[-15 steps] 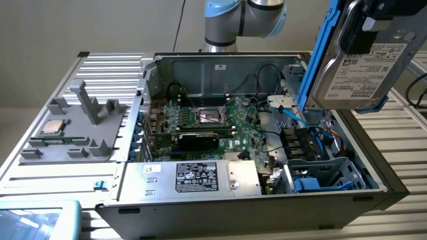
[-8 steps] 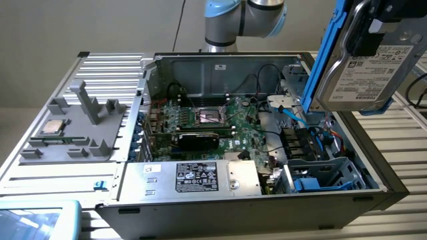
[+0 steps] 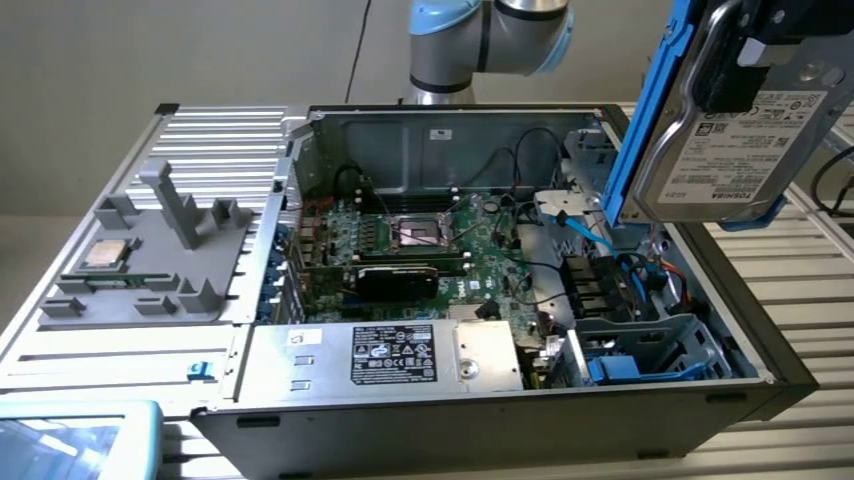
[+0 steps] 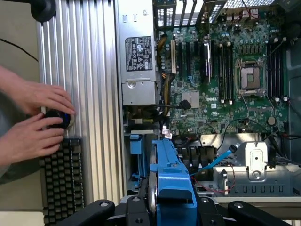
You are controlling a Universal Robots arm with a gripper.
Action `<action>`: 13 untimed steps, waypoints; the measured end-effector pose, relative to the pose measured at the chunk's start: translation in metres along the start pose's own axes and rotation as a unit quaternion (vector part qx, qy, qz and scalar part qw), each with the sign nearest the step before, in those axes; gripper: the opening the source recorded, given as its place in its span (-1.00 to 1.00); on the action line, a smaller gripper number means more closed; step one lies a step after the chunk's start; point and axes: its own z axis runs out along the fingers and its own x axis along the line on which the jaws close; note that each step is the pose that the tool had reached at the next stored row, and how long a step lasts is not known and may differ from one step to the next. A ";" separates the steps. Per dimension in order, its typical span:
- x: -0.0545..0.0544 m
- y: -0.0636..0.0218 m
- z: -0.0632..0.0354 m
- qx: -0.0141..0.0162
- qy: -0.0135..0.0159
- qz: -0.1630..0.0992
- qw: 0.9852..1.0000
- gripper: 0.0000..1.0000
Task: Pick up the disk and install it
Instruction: 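Insert the disk into the insertion slot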
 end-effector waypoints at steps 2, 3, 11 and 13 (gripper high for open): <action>0.000 0.0000 0.0000 0.000 0.000 0.000 1.000 -0.25; 0.000 0.0000 0.0000 0.000 0.000 0.000 1.000 -0.25; 0.001 -0.0059 0.0002 0.000 -0.001 0.000 1.000 -0.25; 0.002 -0.0073 0.0005 -0.001 -0.001 0.001 1.000 -0.25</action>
